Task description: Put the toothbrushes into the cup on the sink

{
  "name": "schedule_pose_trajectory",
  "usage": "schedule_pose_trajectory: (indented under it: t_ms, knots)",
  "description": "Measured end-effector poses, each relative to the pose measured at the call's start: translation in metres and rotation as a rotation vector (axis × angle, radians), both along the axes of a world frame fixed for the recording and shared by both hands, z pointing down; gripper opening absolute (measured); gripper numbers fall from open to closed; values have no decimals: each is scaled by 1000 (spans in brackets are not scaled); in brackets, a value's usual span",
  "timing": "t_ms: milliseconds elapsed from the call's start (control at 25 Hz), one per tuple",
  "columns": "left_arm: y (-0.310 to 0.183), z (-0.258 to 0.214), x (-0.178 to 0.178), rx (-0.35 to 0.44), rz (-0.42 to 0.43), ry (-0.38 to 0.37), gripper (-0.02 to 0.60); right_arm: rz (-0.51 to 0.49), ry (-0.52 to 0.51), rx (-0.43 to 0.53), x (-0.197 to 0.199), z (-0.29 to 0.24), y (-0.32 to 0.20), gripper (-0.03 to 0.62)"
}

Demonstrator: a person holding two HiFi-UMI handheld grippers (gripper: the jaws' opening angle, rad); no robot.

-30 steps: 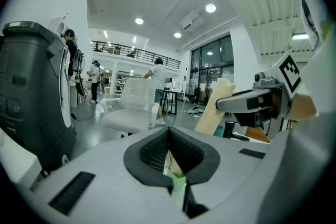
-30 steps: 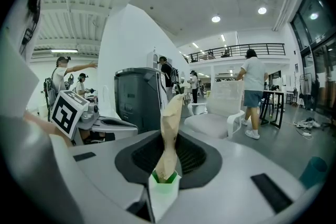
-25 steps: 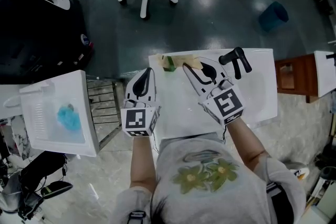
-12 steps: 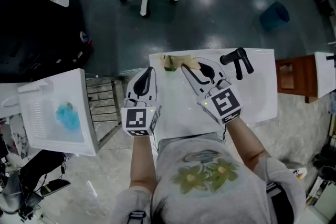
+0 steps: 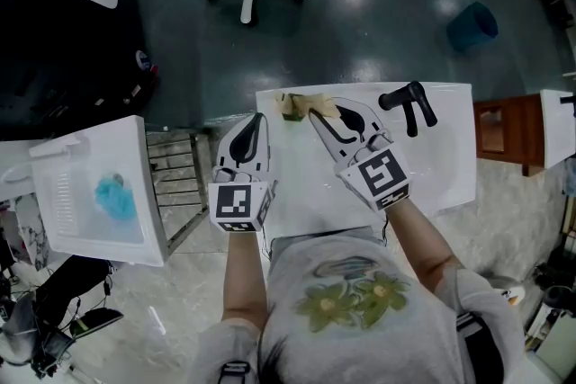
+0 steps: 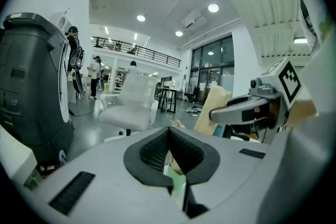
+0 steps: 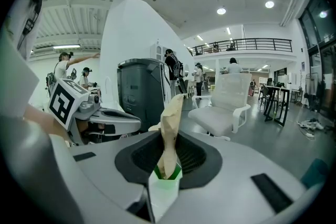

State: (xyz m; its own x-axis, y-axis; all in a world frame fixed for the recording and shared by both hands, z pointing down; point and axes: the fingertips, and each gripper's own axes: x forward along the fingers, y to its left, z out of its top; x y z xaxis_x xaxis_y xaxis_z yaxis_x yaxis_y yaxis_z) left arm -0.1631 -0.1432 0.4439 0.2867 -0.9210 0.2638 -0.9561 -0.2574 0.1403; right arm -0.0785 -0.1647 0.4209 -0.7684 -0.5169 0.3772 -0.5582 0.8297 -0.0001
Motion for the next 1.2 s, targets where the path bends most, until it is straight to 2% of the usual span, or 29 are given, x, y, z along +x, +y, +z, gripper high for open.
schedule_pose_trajectory:
  t_ms: [1200]
  knots:
    - [-4,11,4,-12,10,-10,18,-2,53,-49,-2,37,-11,91]
